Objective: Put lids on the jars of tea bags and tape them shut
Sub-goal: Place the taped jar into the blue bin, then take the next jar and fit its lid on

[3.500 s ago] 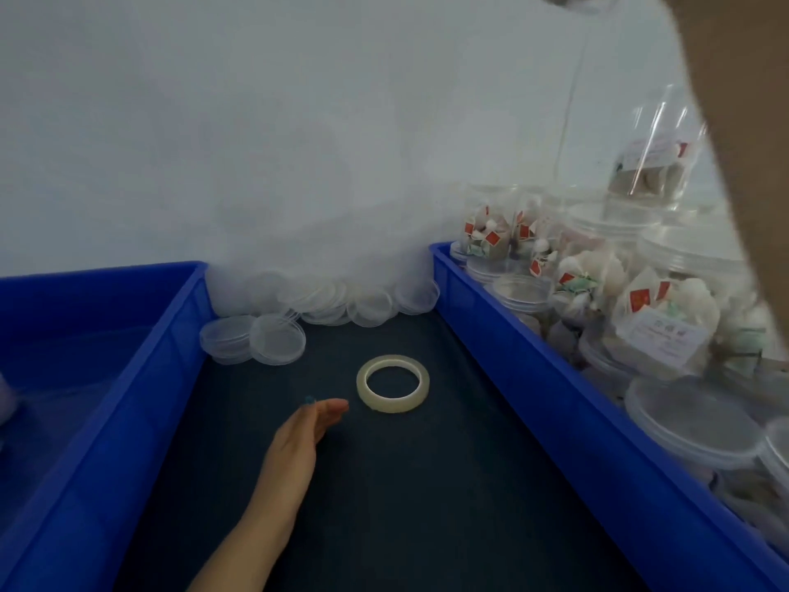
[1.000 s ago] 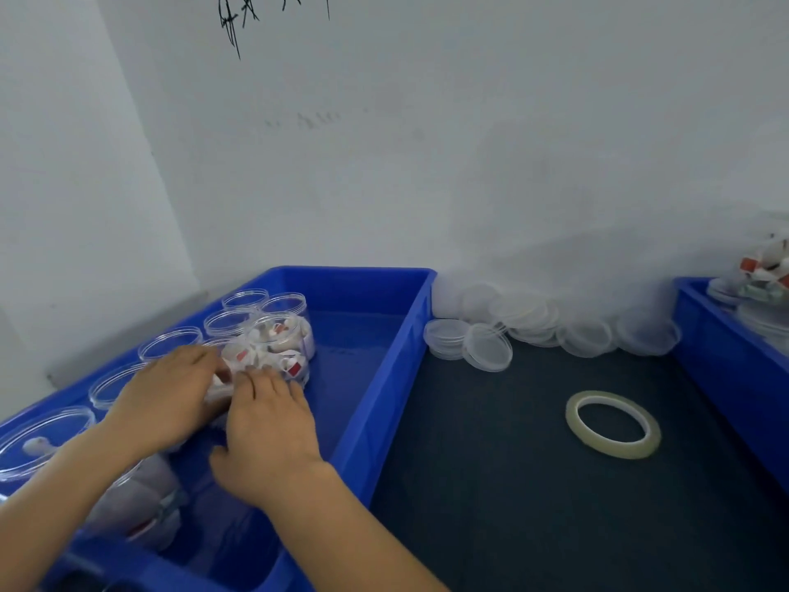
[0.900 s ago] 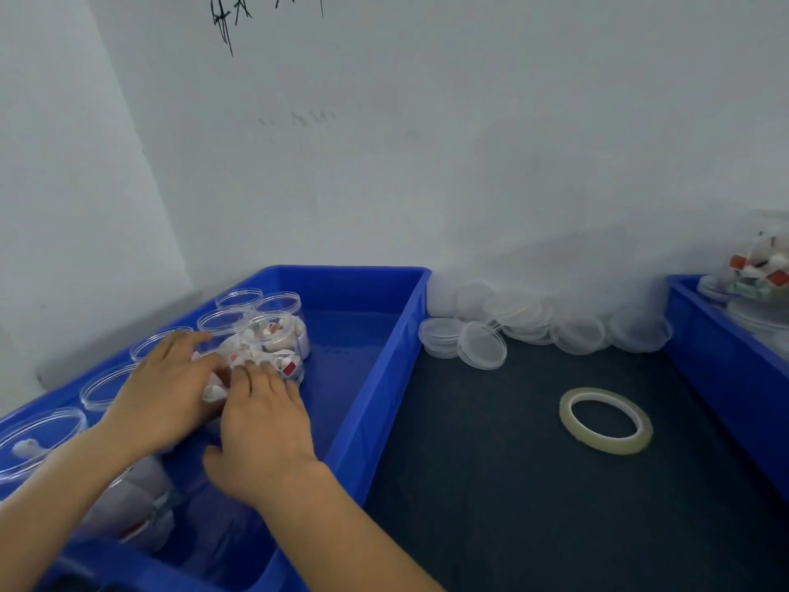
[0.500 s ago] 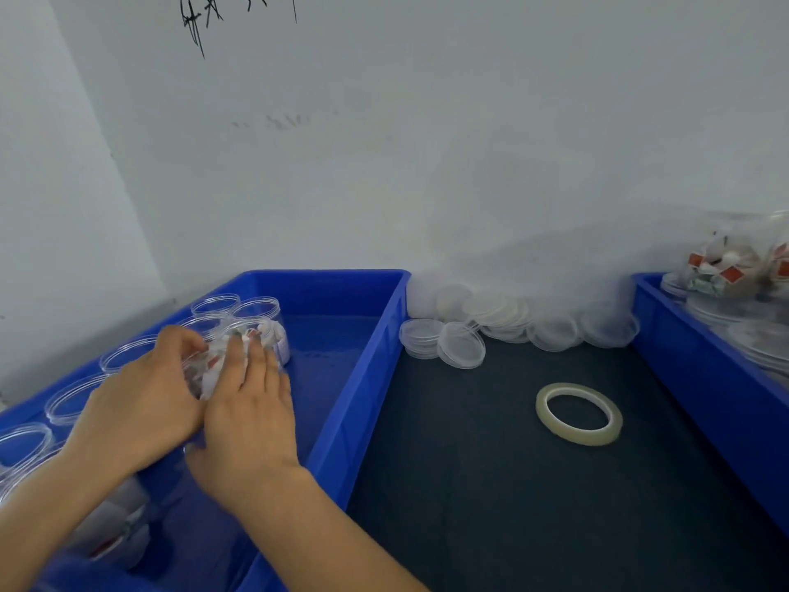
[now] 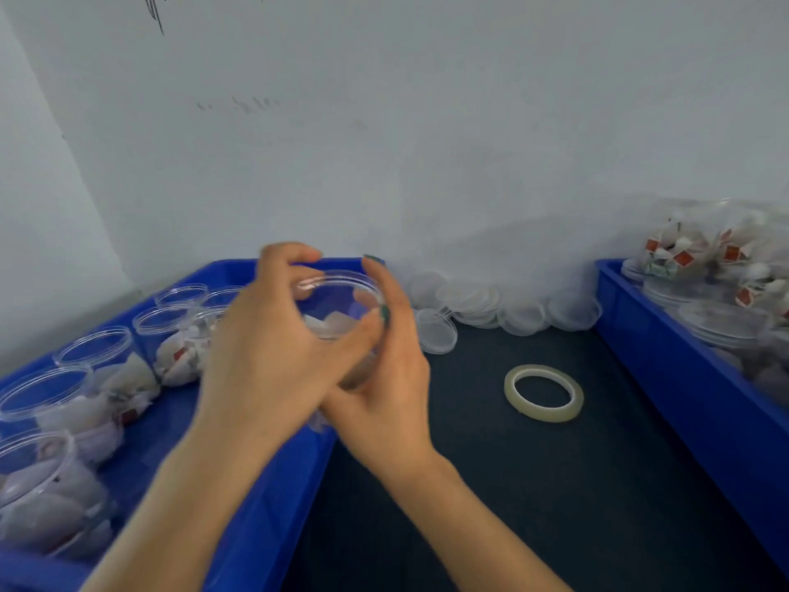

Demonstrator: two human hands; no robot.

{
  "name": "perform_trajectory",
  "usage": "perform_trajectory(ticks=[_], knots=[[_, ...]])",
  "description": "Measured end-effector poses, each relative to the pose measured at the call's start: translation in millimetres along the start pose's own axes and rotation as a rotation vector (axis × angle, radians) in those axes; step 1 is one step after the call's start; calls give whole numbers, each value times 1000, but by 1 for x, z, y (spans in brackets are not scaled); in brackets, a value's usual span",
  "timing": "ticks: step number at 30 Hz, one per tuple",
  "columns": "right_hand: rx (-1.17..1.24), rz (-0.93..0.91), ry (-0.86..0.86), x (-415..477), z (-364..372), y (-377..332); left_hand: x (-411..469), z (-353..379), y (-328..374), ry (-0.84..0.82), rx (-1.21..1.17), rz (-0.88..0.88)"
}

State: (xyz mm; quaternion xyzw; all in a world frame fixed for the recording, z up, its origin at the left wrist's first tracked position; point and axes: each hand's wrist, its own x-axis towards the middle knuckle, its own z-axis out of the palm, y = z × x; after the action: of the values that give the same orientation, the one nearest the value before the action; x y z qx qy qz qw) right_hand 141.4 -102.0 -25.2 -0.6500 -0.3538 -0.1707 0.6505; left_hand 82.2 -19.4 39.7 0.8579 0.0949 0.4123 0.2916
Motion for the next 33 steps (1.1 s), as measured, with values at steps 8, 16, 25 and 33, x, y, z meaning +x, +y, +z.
perform_trajectory(ticks=[8,16,25,33], knots=[[-155,175,-109,-30,-101,79,-39,114,-2,-283,-91,-33],[-107,219,35,-32,-119,117,-36,181,-32,-514,-614,-198],[-82,217,54,-34,-116,129,18,245,-73,-451,-298,-397],[-74,221,41,-35,-119,133,16,277,-91,-541,211,-304]])
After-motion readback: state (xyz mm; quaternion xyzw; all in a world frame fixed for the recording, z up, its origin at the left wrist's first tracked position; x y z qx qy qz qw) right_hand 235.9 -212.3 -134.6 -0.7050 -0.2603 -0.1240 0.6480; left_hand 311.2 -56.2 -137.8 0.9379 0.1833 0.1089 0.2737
